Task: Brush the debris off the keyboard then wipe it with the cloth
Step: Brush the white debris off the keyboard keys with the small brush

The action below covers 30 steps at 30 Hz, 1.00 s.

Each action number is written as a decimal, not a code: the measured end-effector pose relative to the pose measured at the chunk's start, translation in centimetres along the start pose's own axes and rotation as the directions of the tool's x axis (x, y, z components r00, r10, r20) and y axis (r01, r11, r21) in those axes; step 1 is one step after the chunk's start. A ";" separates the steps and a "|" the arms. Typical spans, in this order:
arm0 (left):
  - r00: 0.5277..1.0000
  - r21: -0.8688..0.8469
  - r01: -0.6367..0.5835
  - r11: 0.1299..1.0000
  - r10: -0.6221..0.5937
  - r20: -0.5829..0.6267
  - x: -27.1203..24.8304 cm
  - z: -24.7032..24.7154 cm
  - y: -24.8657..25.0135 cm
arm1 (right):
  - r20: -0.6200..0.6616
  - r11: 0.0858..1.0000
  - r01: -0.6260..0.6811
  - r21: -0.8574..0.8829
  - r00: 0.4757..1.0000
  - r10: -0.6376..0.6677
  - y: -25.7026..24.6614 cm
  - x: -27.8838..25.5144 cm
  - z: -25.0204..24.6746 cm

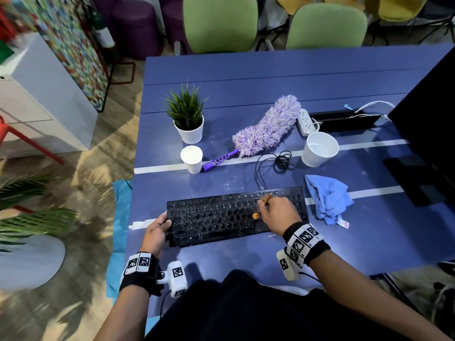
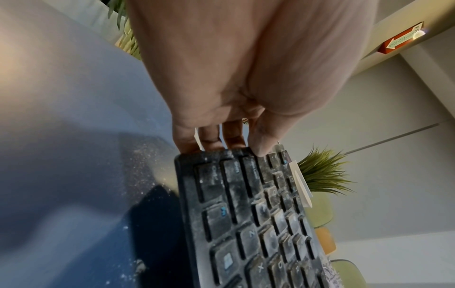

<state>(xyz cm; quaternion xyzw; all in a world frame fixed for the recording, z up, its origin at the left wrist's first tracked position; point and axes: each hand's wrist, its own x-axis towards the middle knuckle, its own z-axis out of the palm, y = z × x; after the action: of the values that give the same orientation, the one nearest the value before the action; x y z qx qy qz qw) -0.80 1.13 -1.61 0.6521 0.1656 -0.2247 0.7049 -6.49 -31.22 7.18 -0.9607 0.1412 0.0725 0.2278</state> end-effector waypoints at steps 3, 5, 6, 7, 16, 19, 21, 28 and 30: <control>1.000 0.001 0.000 1.000 0.000 -0.005 0.1 0.0 0.1 | -0.089 0.975 0.117 0.189 0.991 -0.102 0.7 -0.2 0.2; 1.000 0.004 0.003 1.000 -0.002 -0.009 0.2 0.1 0.1 | -0.003 0.965 0.131 0.227 0.991 -0.134 1.0 -0.1 0.4; 1.000 0.005 0.005 1.000 -0.005 -0.011 0.3 0.0 0.0 | 0.058 0.965 0.110 0.237 0.990 -0.127 0.9 -0.2 0.4; 1.000 0.008 0.004 1.000 -0.004 -0.014 0.4 -0.1 0.0 | 0.077 0.964 0.094 0.250 0.990 -0.116 0.9 -0.3 0.5; 1.000 0.010 0.005 1.000 -0.004 -0.013 0.8 -0.3 -0.5 | -0.045 0.976 0.054 0.210 0.998 -0.045 1.4 0.3 0.4; 1.000 0.012 0.008 1.000 -0.008 -0.011 0.7 -0.4 -0.6 | -0.034 0.974 0.020 0.228 0.999 -0.012 1.8 0.6 0.1; 1.000 0.015 0.015 1.000 -0.015 -0.011 0.5 -0.4 -0.6 | -0.097 0.974 0.034 0.224 0.995 -0.013 1.7 0.8 -0.4; 1.000 0.005 -0.014 1.000 0.014 -0.010 0.3 -0.1 0.2 | -0.035 0.935 0.141 0.325 0.990 -0.137 -0.4 1.4 0.1; 1.000 -0.002 -0.018 1.000 0.018 -0.003 0.2 0.3 0.5 | -0.018 0.953 0.134 0.270 0.991 -0.134 -0.9 1.7 0.4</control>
<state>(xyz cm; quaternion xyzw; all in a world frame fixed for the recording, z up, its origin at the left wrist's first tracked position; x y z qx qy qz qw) -0.40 0.87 -1.26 0.6531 0.1607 -0.2171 0.7075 -4.67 -30.66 6.87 -0.9278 0.0842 0.0370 0.3615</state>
